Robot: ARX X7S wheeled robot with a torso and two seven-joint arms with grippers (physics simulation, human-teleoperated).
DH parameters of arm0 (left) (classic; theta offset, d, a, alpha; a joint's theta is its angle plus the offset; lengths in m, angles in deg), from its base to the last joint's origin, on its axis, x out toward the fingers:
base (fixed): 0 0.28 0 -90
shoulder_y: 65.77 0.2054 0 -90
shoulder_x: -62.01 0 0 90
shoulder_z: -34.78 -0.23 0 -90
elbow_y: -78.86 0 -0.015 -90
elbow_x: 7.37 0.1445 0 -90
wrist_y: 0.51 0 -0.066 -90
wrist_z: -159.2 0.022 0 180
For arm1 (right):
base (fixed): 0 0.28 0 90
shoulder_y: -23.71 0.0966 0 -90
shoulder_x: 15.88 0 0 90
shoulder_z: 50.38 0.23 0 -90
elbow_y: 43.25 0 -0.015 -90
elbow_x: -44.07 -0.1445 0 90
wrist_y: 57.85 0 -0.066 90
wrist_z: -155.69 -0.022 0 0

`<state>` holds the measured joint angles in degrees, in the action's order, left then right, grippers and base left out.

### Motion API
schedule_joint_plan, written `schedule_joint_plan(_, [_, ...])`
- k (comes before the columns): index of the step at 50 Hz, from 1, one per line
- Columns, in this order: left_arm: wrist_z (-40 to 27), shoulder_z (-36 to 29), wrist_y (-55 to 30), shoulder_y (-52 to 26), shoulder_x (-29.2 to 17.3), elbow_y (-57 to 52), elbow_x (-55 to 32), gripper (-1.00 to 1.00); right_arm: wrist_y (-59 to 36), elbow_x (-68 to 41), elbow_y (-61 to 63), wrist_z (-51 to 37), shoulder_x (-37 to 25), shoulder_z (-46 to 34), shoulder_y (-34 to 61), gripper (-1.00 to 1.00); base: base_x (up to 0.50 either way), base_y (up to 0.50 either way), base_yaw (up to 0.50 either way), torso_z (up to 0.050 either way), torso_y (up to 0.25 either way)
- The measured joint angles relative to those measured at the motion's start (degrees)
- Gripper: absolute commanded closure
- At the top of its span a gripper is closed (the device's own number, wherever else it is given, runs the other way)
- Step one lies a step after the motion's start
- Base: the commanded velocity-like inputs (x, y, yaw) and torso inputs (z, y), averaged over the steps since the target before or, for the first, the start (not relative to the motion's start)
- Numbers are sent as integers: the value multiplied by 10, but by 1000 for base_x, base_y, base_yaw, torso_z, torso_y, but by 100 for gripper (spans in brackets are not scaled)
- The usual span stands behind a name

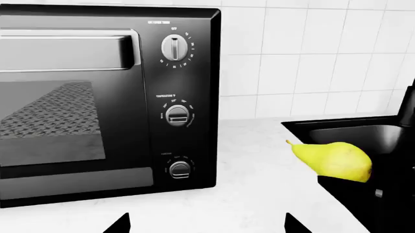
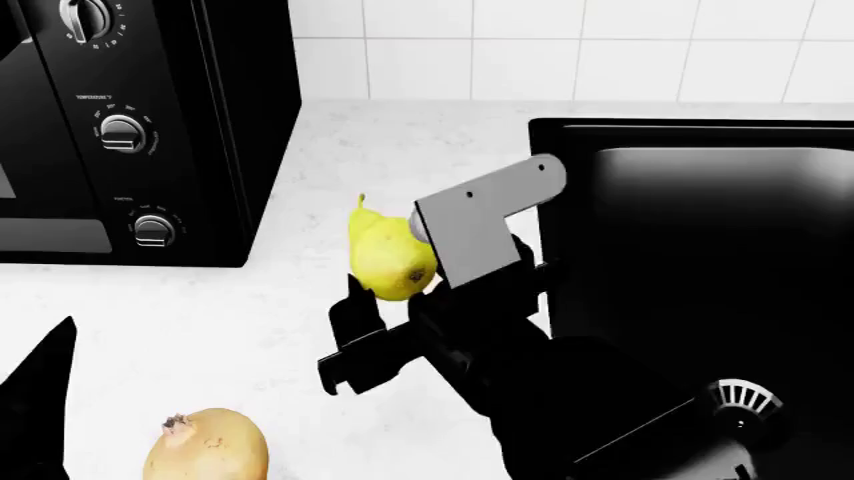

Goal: There is a mixed pile of frozen fruits and vegetables on the counter. Locate all the frozen vegetables and place the items in a bowl on the counter. Take all the frozen fruits and defrost them in a running sink.

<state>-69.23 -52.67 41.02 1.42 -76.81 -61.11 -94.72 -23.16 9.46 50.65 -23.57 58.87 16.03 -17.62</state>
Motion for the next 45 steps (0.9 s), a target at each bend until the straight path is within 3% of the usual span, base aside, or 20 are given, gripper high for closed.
schedule_joint_plan(13, [-22,-37,-10,-55,-3,12,-69,-100,-93,-85,149,-57,-35,113,15,100,0,0,0,0,0])
schedule_joint_plan(22, [-7,-10,-9,-1,-20,-12,-96,-100,-149,-145,224,-91,-55,193,27,100,0,0,0,0,0])
schedule_joint_plan(36, [14,-82,-52,-25,47,36,-42,-100,-211,-223,299,-130,-73,282,32,100,0,0,0,0,0])
schedule_joint_plan(45, [16,-115,-67,-43,75,54,-27,-100,-216,-237,319,-137,-79,294,22,100,0,0,0,0,0])
